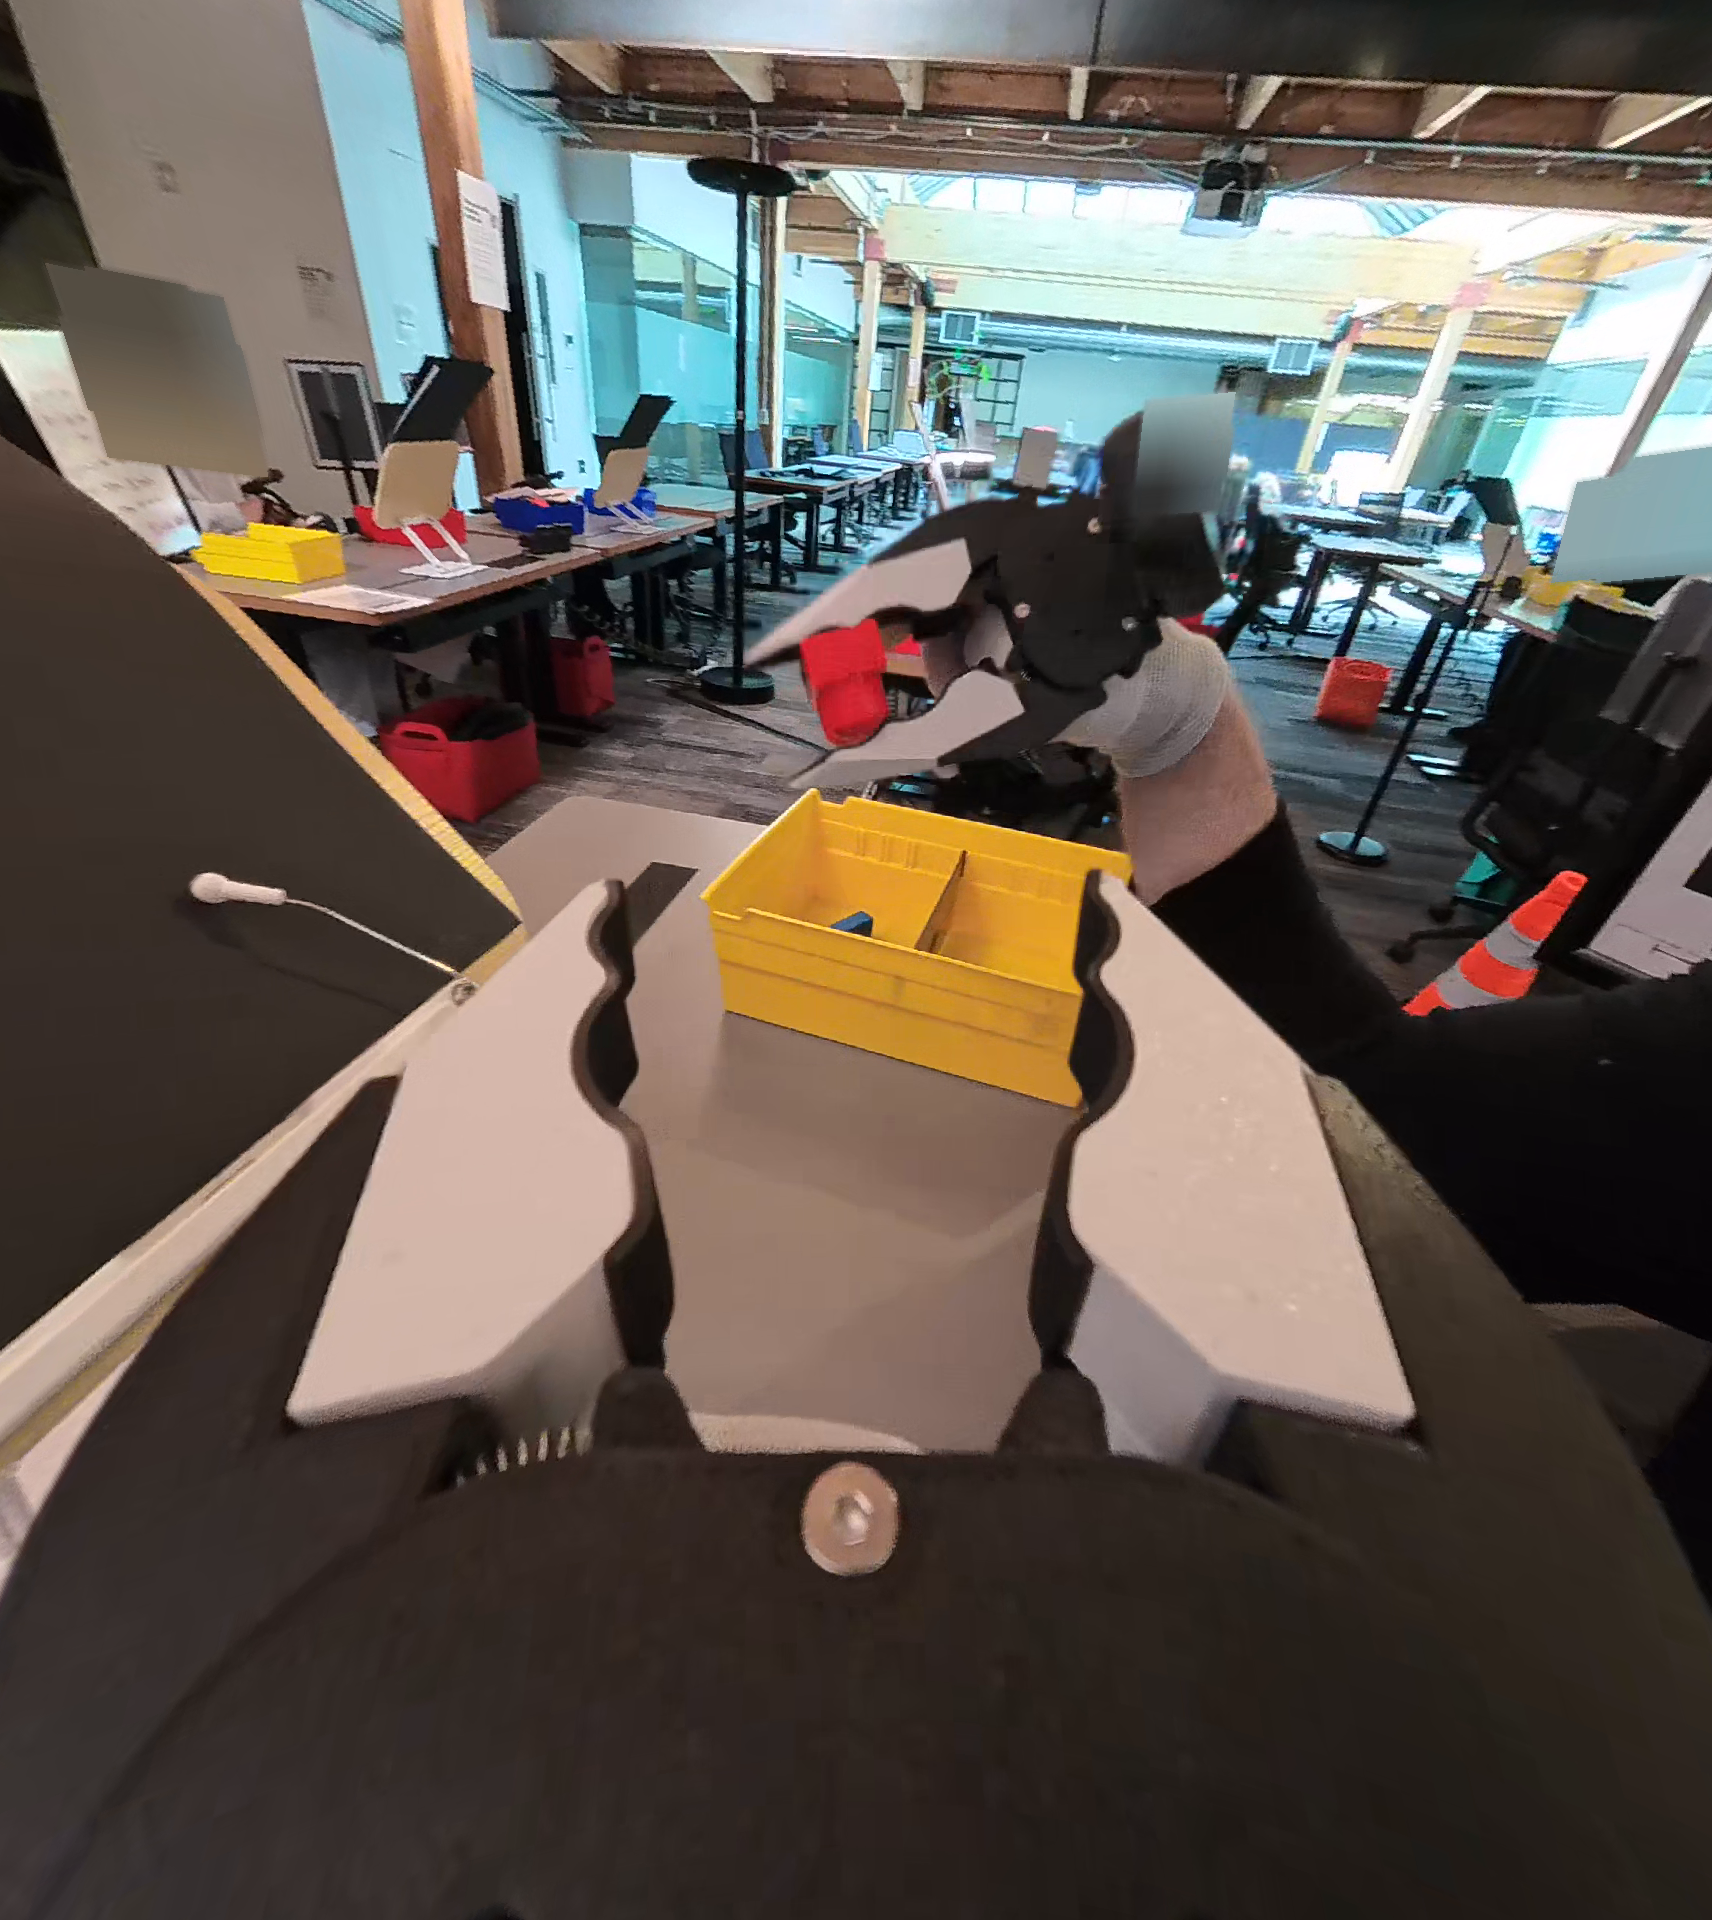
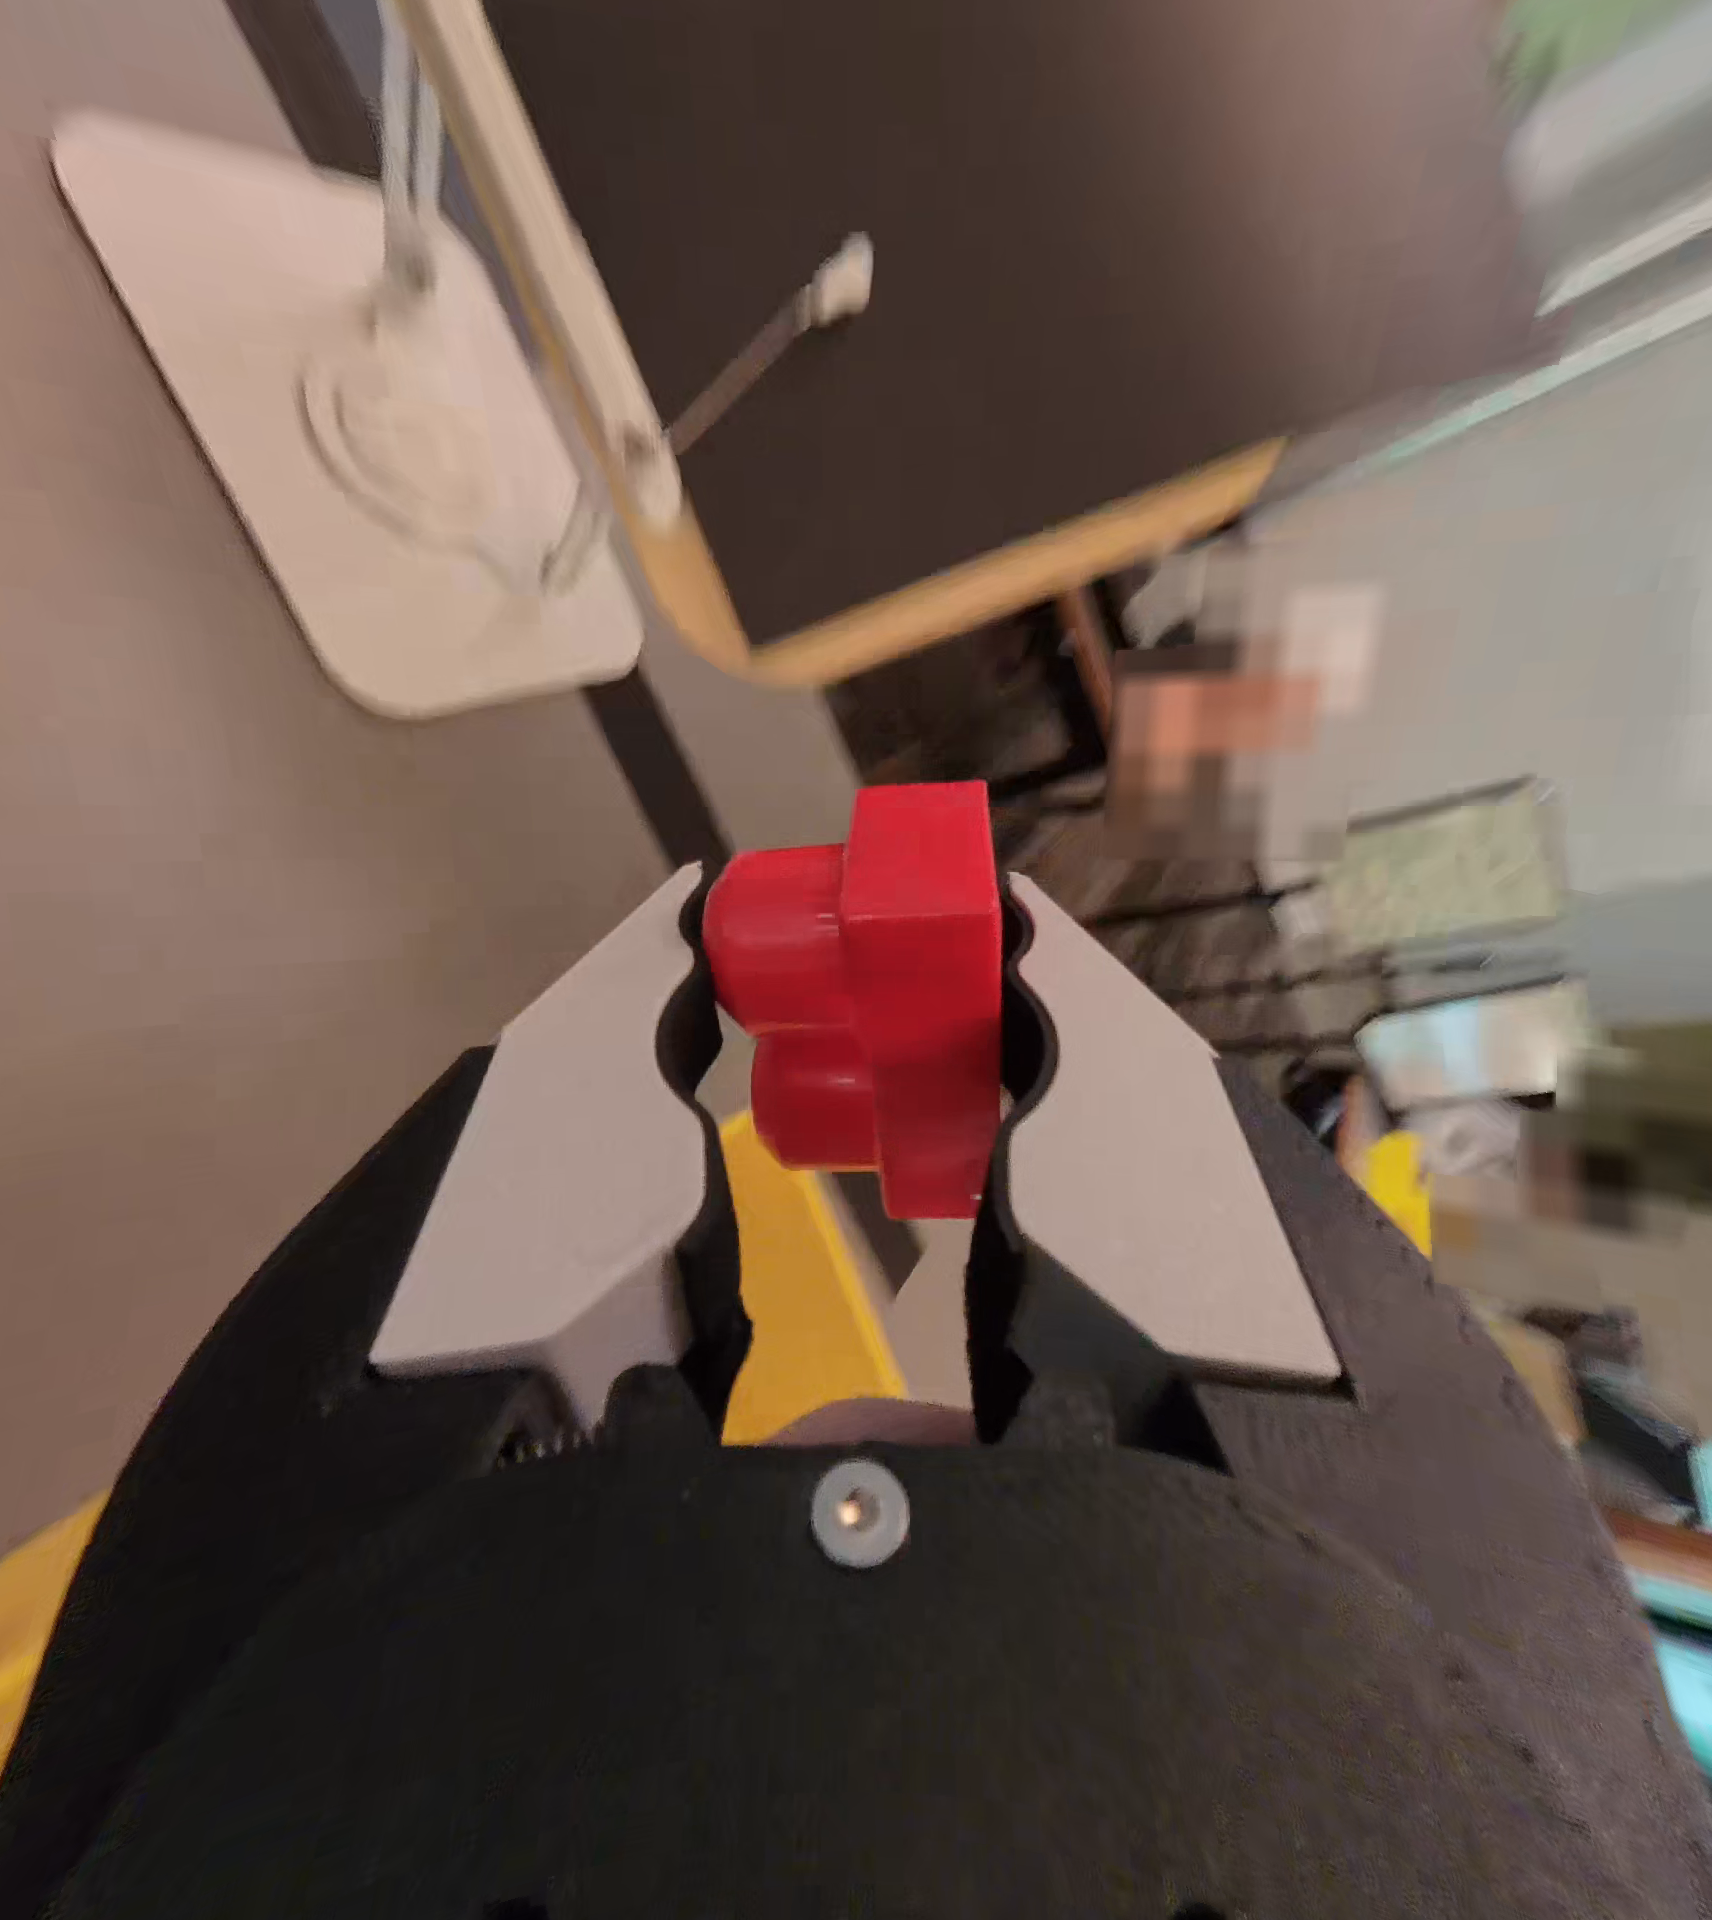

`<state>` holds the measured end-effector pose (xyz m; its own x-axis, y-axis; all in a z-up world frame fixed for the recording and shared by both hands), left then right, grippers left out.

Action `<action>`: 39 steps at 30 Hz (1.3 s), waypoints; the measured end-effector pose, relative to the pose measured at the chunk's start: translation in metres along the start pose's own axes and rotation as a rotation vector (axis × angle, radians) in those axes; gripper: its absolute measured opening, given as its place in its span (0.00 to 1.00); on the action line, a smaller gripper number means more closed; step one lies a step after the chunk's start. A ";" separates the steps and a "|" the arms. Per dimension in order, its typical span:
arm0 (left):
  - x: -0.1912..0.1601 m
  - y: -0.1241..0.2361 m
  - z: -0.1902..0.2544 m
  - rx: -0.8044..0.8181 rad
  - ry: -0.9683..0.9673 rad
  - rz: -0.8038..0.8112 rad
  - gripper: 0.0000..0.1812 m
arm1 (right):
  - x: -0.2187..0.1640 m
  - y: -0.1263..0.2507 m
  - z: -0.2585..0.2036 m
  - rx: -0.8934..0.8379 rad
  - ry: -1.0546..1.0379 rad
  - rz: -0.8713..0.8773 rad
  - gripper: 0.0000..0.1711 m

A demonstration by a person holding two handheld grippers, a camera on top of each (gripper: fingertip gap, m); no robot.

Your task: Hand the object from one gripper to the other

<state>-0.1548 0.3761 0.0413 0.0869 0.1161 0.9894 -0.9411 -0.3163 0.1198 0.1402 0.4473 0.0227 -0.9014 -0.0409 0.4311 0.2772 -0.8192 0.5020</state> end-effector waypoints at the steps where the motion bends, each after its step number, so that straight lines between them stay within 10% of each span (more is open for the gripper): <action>1: 0.000 0.001 -0.001 0.006 0.001 -0.001 0.46 | -0.018 -0.005 0.001 0.042 -0.040 -0.063 0.29; 18: -0.002 0.001 -0.004 0.068 -0.022 -0.050 0.45 | -0.156 -0.076 -0.020 0.391 -0.387 -0.503 0.29; 39: -0.008 -0.005 -0.009 0.121 -0.046 -0.102 0.45 | -0.183 -0.127 -0.071 0.663 -0.374 -0.632 0.32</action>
<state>-0.1534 0.3853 0.0324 0.1981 0.1108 0.9739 -0.8804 -0.4166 0.2265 0.2463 0.5176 -0.1732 -0.8163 0.5705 0.0911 0.0145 -0.1373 0.9904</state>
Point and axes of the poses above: each gripper's, where its closed fingertips meet, y back along the fingers, x out of its top, z = x × y across the jaws, the point moved 8 cm from there along y, back along the fingers, and after that the axes turned 6 degrees about -z, right-handed, at the moved point
